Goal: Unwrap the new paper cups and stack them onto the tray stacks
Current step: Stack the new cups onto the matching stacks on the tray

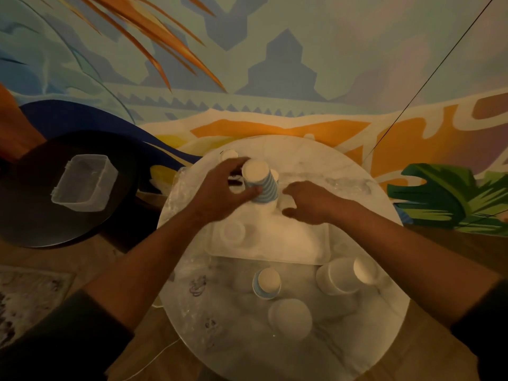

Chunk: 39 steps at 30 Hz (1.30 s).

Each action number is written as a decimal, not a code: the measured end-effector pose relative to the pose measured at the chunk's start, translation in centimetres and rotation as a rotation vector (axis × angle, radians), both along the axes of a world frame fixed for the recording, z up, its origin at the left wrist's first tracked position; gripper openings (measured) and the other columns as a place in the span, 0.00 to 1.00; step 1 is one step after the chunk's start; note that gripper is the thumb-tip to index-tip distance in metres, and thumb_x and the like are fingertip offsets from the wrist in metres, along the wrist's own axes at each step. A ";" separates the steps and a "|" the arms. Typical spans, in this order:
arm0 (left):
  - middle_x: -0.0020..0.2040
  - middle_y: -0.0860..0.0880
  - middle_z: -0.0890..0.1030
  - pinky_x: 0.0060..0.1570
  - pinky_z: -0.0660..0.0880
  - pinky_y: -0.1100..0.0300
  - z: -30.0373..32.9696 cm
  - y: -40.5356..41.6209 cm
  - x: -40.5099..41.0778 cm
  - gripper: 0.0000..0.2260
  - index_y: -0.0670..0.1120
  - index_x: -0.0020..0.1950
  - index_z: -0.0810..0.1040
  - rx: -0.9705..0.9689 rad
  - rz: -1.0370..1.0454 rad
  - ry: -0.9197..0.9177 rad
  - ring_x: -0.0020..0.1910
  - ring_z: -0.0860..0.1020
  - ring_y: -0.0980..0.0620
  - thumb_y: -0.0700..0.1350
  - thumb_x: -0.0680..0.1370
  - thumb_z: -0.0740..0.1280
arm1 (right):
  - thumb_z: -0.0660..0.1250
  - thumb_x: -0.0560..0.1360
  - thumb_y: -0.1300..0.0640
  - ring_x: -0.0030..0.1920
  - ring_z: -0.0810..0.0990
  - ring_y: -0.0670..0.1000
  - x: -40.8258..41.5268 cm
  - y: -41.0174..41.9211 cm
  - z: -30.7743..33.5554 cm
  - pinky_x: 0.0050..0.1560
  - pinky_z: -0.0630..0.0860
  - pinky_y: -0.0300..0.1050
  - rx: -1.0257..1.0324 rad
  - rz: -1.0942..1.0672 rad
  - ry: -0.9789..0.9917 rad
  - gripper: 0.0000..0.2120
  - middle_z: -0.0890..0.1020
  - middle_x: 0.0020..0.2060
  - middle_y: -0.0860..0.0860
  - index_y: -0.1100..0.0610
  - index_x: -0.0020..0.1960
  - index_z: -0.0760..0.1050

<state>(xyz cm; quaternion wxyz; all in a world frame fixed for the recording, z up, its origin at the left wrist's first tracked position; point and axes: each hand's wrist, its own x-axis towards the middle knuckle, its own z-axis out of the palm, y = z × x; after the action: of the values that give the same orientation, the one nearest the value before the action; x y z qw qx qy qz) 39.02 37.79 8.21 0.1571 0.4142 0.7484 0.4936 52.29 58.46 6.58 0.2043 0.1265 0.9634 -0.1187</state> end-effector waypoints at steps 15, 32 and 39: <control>0.62 0.45 0.81 0.61 0.77 0.50 -7.8 8.0 -2.5 0.25 0.42 0.67 0.76 -0.252 0.087 0.011 0.59 0.79 0.48 0.48 0.73 0.78 | 0.69 0.79 0.47 0.72 0.69 0.55 7.7 -8.0 -1.7 0.70 0.69 0.51 -0.321 0.177 -0.131 0.37 0.66 0.76 0.52 0.51 0.81 0.55; 0.66 0.52 0.76 0.50 0.77 0.71 -10.6 -6.1 4.8 0.21 0.51 0.70 0.75 -0.512 -0.012 -0.216 0.57 0.78 0.58 0.45 0.78 0.73 | 0.68 0.77 0.44 0.61 0.78 0.59 8.1 -9.5 -4.9 0.59 0.76 0.55 -0.236 0.259 -0.144 0.32 0.73 0.68 0.52 0.50 0.77 0.62; 0.71 0.56 0.71 0.59 0.76 0.64 -14.2 -8.4 8.8 0.35 0.54 0.76 0.65 -0.558 -0.177 -0.285 0.64 0.73 0.62 0.46 0.74 0.77 | 0.68 0.76 0.44 0.65 0.76 0.57 6.9 -8.3 -3.8 0.64 0.74 0.54 -0.257 0.151 -0.067 0.34 0.74 0.69 0.52 0.51 0.77 0.61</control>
<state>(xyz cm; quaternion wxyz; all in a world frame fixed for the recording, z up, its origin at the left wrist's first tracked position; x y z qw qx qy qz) 47.81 29.41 -5.97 0.4099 0.3454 0.7865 0.3068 59.24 50.13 2.73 0.2590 0.0301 0.9397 -0.2212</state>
